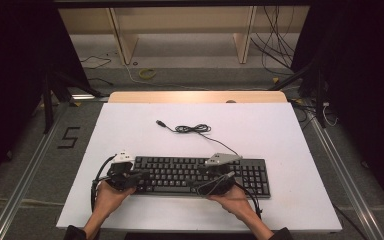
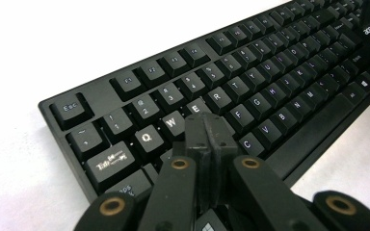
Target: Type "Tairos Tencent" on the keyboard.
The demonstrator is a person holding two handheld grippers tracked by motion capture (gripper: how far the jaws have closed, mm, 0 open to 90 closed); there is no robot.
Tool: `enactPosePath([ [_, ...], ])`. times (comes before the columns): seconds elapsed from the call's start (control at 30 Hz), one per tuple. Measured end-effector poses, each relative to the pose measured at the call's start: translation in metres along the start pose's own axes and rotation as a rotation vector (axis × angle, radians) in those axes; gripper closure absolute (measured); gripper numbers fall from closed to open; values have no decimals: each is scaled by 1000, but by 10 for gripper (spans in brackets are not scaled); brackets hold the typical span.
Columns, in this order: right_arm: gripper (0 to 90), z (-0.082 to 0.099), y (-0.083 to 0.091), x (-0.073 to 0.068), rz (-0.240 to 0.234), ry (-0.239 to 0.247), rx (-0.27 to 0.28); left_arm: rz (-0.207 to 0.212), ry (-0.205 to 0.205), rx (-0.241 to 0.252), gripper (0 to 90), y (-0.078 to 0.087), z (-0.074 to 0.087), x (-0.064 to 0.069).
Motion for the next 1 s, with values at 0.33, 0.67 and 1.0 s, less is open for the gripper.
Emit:
enactPosePath([
  [0.33,347,3,2,0,4,0,-2,5,-16,-32,893,-9,0,2],
  [0.67,340,5,6,-2,2,-1,0,1,-29,-55,894,-13,1,4],
  [1.0,340,6,6,-3,-1,2,0,-17,-29,-74,896,-16,2,5],
])
Point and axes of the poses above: each handheld gripper's, and its own axes: y roughly backward along the jaws, z roughly out of its underside, x roughly to its right, the point moved 5 cm from there along -y, roughly forward along the jaws, and after that the axes turned 4 degrees about -y, right-handed, at the moved point
